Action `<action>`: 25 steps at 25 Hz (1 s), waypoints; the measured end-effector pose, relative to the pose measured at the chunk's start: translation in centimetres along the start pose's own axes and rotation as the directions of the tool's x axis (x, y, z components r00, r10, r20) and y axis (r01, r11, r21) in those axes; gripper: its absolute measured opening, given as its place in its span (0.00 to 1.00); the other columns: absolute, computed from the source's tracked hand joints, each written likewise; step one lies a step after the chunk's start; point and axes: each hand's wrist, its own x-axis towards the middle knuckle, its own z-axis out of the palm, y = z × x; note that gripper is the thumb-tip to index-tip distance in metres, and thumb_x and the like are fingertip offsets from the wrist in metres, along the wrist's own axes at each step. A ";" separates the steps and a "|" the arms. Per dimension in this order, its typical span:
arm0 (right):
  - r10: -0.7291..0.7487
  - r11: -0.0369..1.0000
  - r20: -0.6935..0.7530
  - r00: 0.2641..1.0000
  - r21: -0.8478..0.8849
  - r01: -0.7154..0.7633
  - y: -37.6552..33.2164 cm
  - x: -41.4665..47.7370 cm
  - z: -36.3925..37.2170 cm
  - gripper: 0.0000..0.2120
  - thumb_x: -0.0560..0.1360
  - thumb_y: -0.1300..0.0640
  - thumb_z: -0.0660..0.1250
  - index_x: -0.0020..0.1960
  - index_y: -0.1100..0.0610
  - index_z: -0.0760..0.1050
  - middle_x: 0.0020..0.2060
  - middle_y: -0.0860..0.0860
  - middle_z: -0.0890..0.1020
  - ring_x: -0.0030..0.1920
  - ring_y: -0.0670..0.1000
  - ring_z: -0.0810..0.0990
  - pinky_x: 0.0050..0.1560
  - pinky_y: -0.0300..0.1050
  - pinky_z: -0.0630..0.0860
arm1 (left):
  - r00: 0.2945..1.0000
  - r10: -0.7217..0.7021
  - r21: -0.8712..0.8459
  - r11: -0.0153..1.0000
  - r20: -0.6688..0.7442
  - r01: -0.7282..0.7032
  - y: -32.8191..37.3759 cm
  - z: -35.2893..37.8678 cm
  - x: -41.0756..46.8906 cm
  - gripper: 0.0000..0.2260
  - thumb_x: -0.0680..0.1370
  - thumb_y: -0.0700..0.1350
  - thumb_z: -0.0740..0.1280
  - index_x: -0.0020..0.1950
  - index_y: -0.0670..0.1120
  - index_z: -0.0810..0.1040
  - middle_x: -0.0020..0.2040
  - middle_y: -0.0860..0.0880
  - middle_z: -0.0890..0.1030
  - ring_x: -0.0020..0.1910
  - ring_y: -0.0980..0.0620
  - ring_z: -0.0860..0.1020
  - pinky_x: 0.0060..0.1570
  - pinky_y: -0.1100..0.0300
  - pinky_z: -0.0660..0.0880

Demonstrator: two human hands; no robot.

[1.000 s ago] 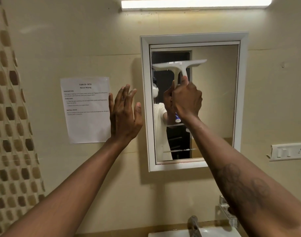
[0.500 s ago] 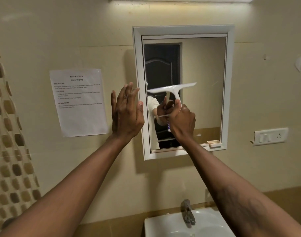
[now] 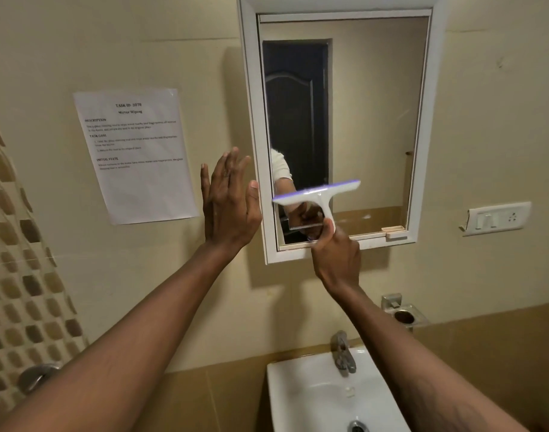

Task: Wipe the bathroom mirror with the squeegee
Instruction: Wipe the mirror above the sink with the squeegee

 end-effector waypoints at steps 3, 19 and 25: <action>0.072 0.997 0.030 0.997 0.017 -0.072 1.5 -3.6 0.0 0.20 0.86 0.47 0.52 0.47 0.56 0.76 0.30 0.51 0.76 0.30 0.52 0.77 0.30 0.49 0.74 | 1.000 0.018 0.013 1.000 0.008 -0.018 0.4 0.2 -0.7 0.21 0.83 0.48 0.59 0.75 0.45 0.73 0.80 0.44 0.70 0.80 0.44 0.66 0.81 0.36 0.54; 0.038 0.987 -0.193 0.981 0.162 -0.006 -7.0 7.3 -1.0 0.24 0.83 0.39 0.47 0.43 0.51 0.73 0.32 0.46 0.76 0.32 0.44 0.77 0.31 0.38 0.69 | 0.998 -0.067 0.010 0.998 0.004 0.067 -2.1 -2.3 -1.2 0.20 0.82 0.46 0.60 0.74 0.45 0.73 0.80 0.45 0.69 0.81 0.46 0.65 0.82 0.39 0.51; 0.013 0.997 -0.173 0.985 0.082 0.001 -4.0 4.4 -0.4 0.23 0.85 0.43 0.51 0.42 0.55 0.74 0.31 0.48 0.74 0.29 0.47 0.74 0.30 0.38 0.61 | 0.996 -0.091 -0.002 0.996 0.014 0.091 -1.9 -1.6 -1.6 0.20 0.82 0.46 0.59 0.75 0.45 0.73 0.79 0.46 0.70 0.81 0.47 0.65 0.83 0.40 0.50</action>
